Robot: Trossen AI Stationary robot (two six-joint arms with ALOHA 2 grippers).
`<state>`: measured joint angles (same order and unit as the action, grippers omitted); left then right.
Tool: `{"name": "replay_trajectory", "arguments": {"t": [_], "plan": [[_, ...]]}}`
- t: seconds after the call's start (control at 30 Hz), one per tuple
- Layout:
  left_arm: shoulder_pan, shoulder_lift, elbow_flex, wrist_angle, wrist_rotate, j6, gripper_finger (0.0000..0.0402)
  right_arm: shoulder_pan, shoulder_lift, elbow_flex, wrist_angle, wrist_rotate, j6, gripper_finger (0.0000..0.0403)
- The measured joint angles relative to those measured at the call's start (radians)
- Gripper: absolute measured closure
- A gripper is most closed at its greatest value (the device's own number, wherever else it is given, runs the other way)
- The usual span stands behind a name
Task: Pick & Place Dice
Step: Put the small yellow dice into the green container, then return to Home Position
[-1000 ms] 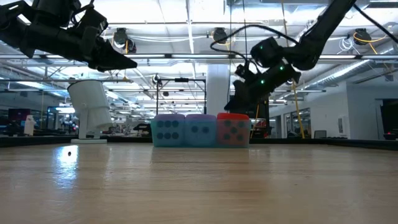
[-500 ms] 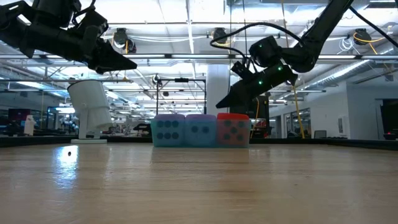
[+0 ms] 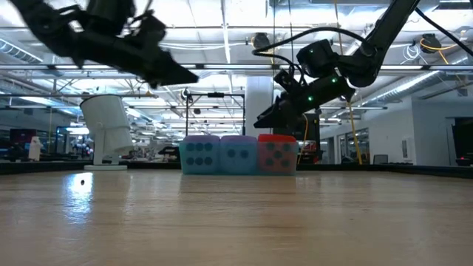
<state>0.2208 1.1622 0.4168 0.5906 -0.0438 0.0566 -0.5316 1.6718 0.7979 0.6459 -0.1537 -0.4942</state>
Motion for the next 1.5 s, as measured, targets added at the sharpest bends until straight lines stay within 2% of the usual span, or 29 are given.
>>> {"name": "replay_trajectory", "arguments": {"t": [0.23,0.4,0.63,0.83,1.03,1.17,1.4,1.5], "plan": [[0.065,0.285,0.249,0.005,0.037,0.089,0.04,-0.006,0.0,0.0,-0.004,0.002,0.01,0.0079],[0.121,0.453,0.422,-0.059,0.081,0.127,0.04,-0.008,0.0,0.0,-0.006,0.001,0.006,0.0083],[0.173,0.631,0.648,-0.176,0.168,0.13,0.0401,-0.008,0.0,0.0,-0.006,-0.004,0.005,0.0086],[0.194,0.724,0.817,-0.32,0.176,0.134,0.0401,-0.003,0.0,0.0,-0.007,-0.006,0.006,0.0087],[0.238,0.778,0.899,-0.395,0.202,0.119,0.0401,0.01,0.0,0.0,-0.008,-0.003,-0.002,0.0087],[0.263,0.782,0.901,-0.412,0.245,0.098,0.0401,0.011,0.0,0.0,-0.006,-0.003,-0.01,0.0087],[0.27,0.782,0.901,-0.426,0.262,0.111,0.0401,0.011,0.0,0.0,0.01,0.001,-0.012,0.0087],[0.27,0.766,0.899,-0.472,0.287,0.133,0.0401,0.011,0.0,0.0,0.008,0.046,0.022,0.0087]]}}
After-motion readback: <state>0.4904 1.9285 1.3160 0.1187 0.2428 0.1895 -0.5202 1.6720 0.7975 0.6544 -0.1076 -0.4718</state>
